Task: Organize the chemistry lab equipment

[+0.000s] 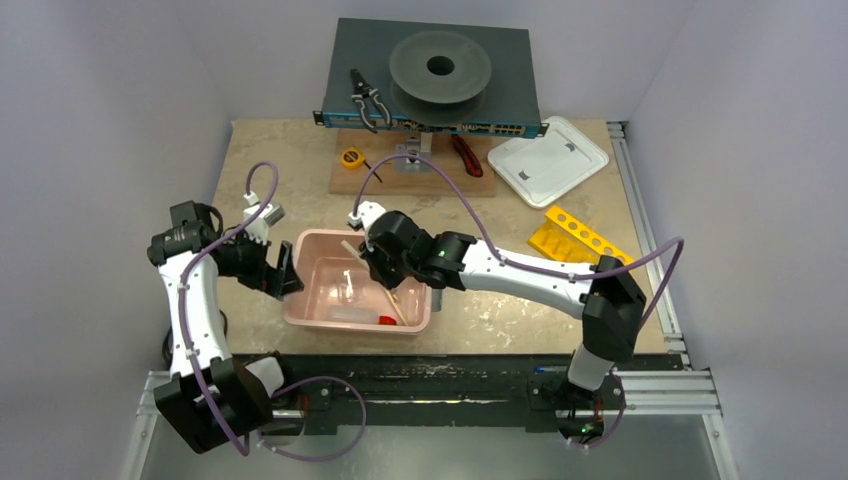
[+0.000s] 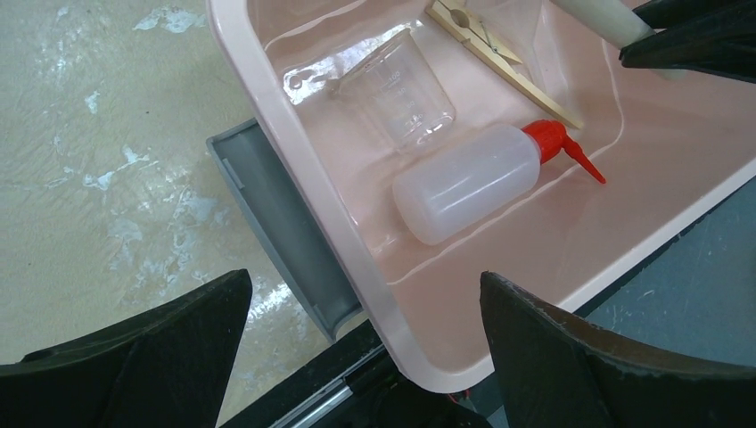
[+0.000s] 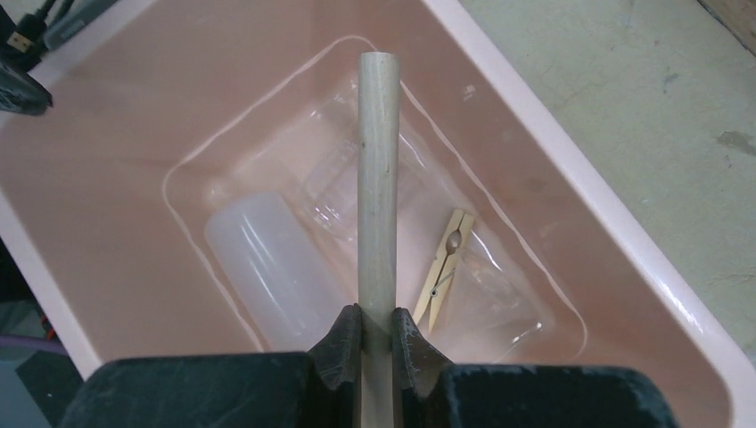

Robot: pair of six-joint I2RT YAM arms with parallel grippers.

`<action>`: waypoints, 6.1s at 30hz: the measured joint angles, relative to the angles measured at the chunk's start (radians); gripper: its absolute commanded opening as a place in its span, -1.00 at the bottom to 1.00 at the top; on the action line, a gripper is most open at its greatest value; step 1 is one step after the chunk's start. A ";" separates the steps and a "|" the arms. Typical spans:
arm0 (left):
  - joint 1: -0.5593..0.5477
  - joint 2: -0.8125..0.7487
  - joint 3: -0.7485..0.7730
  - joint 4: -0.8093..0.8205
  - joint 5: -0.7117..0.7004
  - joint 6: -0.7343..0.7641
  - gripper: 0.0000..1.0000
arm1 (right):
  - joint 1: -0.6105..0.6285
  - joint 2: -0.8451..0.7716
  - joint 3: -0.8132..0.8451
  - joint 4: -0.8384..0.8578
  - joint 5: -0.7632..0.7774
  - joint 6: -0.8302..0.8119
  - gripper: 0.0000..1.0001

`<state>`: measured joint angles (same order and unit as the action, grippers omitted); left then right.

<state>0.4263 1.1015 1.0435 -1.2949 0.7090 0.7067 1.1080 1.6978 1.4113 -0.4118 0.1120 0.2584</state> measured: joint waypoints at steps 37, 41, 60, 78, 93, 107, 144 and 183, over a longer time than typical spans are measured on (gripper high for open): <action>0.071 -0.063 0.016 0.143 -0.086 -0.121 1.00 | -0.540 -0.282 -0.471 0.106 0.169 0.185 -0.31; 0.071 -0.079 0.015 0.146 -0.095 -0.119 1.00 | -0.559 -0.188 -0.471 0.124 0.167 0.200 -0.31; 0.071 -0.076 0.003 0.146 -0.115 -0.110 0.98 | -0.559 -0.046 -0.471 0.188 0.161 0.217 -0.46; 0.071 -0.072 0.003 0.145 -0.124 -0.107 0.97 | -0.560 0.008 -0.471 0.199 0.164 0.229 -1.00; 0.071 -0.057 0.026 0.123 -0.128 -0.094 0.97 | -0.515 -0.345 -0.354 0.063 0.211 0.216 -1.00; 0.071 -0.053 0.026 0.121 -0.127 -0.094 0.99 | 0.026 -0.146 -0.047 0.044 0.106 0.126 -0.96; 0.071 -0.054 0.026 0.127 -0.140 -0.122 1.00 | -0.557 -0.203 -0.515 0.091 0.105 0.240 0.20; 0.071 -0.058 0.028 0.130 -0.156 -0.120 1.00 | -0.400 -0.294 -0.352 0.029 0.202 0.219 -1.00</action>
<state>0.4976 1.0435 1.0718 -1.1648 0.5529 0.5869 0.7082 1.4033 1.0592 -0.3828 0.3138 0.4774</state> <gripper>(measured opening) 0.998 0.052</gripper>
